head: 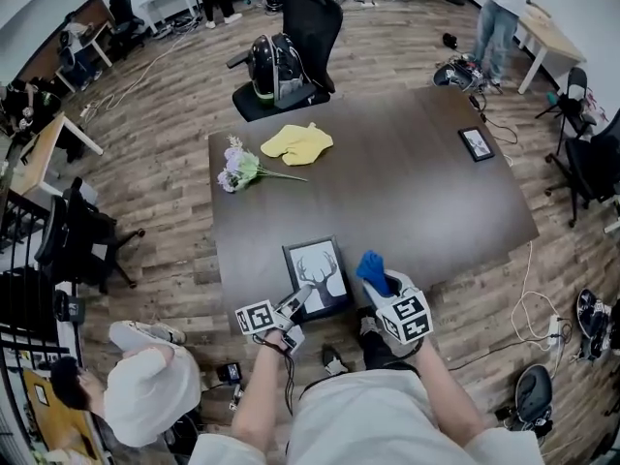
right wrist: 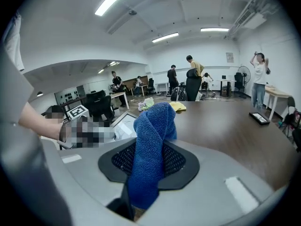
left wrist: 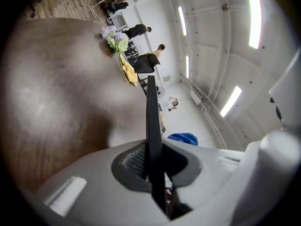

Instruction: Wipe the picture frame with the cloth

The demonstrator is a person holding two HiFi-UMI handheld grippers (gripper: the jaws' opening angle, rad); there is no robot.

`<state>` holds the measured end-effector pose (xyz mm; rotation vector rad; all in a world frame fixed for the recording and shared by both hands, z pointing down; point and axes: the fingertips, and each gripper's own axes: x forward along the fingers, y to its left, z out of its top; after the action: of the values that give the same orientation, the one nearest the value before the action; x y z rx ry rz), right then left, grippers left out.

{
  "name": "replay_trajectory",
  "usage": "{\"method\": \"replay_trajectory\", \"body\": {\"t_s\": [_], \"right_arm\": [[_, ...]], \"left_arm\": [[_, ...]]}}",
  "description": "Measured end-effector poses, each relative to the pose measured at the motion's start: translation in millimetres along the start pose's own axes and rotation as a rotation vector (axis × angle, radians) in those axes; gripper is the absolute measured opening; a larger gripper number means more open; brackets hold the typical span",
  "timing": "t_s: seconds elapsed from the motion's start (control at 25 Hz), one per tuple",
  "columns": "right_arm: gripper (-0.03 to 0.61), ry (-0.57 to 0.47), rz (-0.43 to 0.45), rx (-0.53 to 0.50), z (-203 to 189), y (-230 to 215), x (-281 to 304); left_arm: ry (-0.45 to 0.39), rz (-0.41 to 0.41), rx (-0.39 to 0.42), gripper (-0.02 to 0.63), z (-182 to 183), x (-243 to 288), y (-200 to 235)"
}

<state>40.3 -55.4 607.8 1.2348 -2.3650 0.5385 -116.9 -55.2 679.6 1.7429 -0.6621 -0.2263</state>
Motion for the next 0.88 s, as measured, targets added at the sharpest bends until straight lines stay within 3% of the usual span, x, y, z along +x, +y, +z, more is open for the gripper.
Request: {"method": "replay_trajectory", "body": {"t_s": [0.2,0.32,0.52,0.88], "right_arm": [[0.109,-0.019,0.013,-0.006,2.6,32.4,6.2],[0.109,-0.019,-0.004,0.007,-3.4,45.7,3.1],[0.109,-0.016,-0.031,0.025,-20.2,59.7,-7.8],[0.107,-0.024,-0.055,0.063,-30.6,70.2,-14.5]], "left_arm": [[-0.028,0.013,0.042,0.084,-4.0,-44.4,0.8],[-0.042,-0.015,0.012,0.084,-12.2,-58.4,-2.5],[-0.025,-0.009,0.062,0.084,-27.8,-73.2,5.4],[0.001,-0.024,0.067,0.084,-44.3,-81.2,2.1]]}}
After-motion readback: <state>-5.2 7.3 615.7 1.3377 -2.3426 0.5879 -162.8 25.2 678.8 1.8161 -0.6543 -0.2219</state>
